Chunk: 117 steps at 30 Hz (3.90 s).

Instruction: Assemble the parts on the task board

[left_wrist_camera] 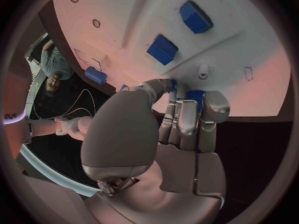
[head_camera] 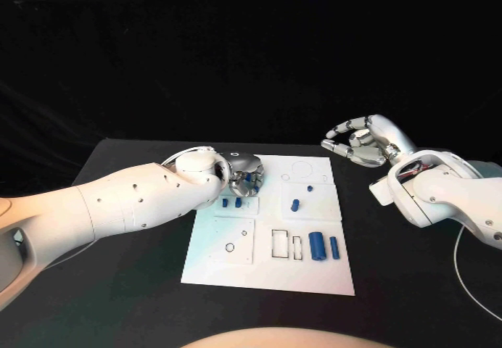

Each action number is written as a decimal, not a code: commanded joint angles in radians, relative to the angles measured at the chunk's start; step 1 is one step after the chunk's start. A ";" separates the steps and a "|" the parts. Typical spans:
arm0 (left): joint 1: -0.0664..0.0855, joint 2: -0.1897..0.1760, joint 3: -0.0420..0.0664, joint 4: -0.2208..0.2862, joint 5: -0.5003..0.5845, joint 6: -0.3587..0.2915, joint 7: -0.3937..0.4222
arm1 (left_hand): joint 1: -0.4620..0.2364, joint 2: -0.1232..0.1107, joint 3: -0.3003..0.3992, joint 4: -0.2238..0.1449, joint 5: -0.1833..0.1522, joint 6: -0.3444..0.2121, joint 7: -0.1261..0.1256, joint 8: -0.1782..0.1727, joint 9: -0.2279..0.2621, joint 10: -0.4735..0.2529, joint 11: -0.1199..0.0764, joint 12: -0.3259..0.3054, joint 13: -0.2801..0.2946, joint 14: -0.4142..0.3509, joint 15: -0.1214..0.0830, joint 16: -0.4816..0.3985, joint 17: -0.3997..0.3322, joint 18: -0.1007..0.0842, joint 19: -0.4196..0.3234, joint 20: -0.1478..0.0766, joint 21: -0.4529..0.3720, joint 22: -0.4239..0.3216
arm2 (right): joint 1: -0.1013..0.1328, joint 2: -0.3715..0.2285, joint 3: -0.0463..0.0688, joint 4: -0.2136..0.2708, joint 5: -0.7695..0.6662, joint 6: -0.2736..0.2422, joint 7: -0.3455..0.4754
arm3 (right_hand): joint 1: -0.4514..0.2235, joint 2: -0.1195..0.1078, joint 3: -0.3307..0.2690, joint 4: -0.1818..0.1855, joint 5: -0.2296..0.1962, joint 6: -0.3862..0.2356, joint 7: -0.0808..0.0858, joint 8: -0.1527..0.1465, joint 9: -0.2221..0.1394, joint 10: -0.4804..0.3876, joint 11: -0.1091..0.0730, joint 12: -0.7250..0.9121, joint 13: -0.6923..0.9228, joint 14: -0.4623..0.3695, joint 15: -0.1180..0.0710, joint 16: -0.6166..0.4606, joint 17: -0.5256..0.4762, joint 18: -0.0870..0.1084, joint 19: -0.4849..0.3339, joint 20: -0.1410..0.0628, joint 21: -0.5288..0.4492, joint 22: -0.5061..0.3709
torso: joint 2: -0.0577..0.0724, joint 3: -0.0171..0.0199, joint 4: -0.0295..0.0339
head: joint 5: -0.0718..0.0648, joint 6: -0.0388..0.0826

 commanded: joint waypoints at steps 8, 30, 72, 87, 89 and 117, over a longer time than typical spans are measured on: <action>-0.009 0.001 -0.003 -0.002 0.006 -0.023 0.010 | -0.005 0.006 0.024 -0.016 -0.007 0.020 0.005 -0.025 -0.015 0.028 0.005 -0.051 -0.037 0.005 0.001 0.007 -0.011 -0.009 -0.003 0.001 0.009 0.004 | -0.001 0.001 0.000 0.001 -0.004 0.010 0.006 | -0.007 0.005 -0.005 -0.002 0.003 -0.009 -0.001 0.005 0.002 -0.004 -0.001 0.001 0.089 0.068 -0.009 -0.006 0.101 0.009 0.012 -0.005 -0.002 0.129 | 0.000 0.0003 -0.0008 | 0.000 0.001; -0.009 -0.090 0.030 0.094 0.087 -0.146 0.019 | -0.048 -0.006 0.017 -0.013 -0.008 0.061 0.010 -0.042 -0.025 0.079 0.008 -0.098 -0.064 0.016 0.003 0.015 -0.018 -0.012 0.009 0.004 0.025 0.026 | -0.001 -0.003 0.000 0.000 -0.005 0.007 0.006 | -0.007 0.005 -0.005 -0.002 0.003 -0.009 -0.001 0.005 0.002 -0.004 -0.001 0.001 0.089 0.068 -0.009 -0.006 0.101 0.009 0.012 -0.005 -0.002 0.129 | 0.000 -0.0004 0.0007 | 0.001 0.017; -0.015 -0.165 0.032 0.093 0.123 -0.028 -0.004 | -0.051 -0.007 0.014 -0.013 -0.008 0.068 0.009 -0.045 -0.026 0.090 0.006 -0.104 -0.067 0.016 0.002 0.011 -0.030 -0.013 0.011 0.003 0.027 0.028 | -0.001 -0.005 0.000 -0.001 -0.005 0.007 0.005 | -0.007 0.005 -0.005 -0.002 0.003 -0.009 -0.001 0.005 0.002 -0.004 -0.001 0.001 0.089 0.068 -0.009 -0.006 0.101 0.009 0.012 -0.005 -0.002 0.129 | 0.000 0.0000 -0.0005 | 0.005 0.006; -0.016 -0.164 0.031 0.095 0.123 -0.011 -0.003 | -0.053 -0.006 0.013 -0.012 -0.009 0.071 0.008 -0.046 -0.027 0.094 0.005 -0.107 -0.068 0.014 0.002 0.009 -0.034 -0.012 0.009 0.003 0.025 0.025 | -0.001 -0.005 0.000 -0.001 -0.005 0.007 0.005 | -0.007 0.005 -0.005 -0.002 0.003 -0.009 -0.001 0.005 0.002 -0.004 -0.001 0.001 0.089 0.068 -0.009 -0.006 0.101 0.009 0.012 -0.005 -0.002 0.129 | 0.000 -0.0001 0.0000 | 0.008 0.005; -0.016 -0.164 0.031 0.095 0.123 -0.009 -0.004 | -0.053 -0.006 0.013 -0.012 -0.009 0.071 0.008 -0.046 -0.027 0.094 0.005 -0.107 -0.068 0.014 0.002 0.009 -0.034 -0.012 0.009 0.003 0.025 0.025 | -0.001 -0.005 0.000 -0.001 -0.005 0.007 0.005 | -0.007 0.005 -0.005 -0.002 0.003 -0.009 -0.001 0.005 0.002 -0.004 -0.001 0.001 0.089 0.068 -0.009 -0.006 0.101 0.009 0.012 -0.005 -0.002 0.129 | 0.000 0.0000 0.0000 | 0.007 0.005; -0.016 -0.163 0.030 0.090 0.125 -0.014 -0.020 | -0.075 -0.033 -0.001 -0.001 -0.008 -0.009 0.045 -0.135 -0.071 0.064 0.036 -0.175 -0.092 -0.002 0.027 0.000 -0.073 -0.007 -0.012 0.019 0.002 -0.006 | -0.001 -0.008 0.000 -0.002 -0.005 0.009 0.001 | -0.007 0.006 -0.008 -0.002 0.003 -0.010 -0.002 0.011 0.003 -0.006 -0.002 -0.003 0.085 0.068 -0.010 -0.008 0.098 0.010 0.011 -0.006 -0.007 0.126 | 0.000 -0.0004 -0.0012 | 0.006 0.007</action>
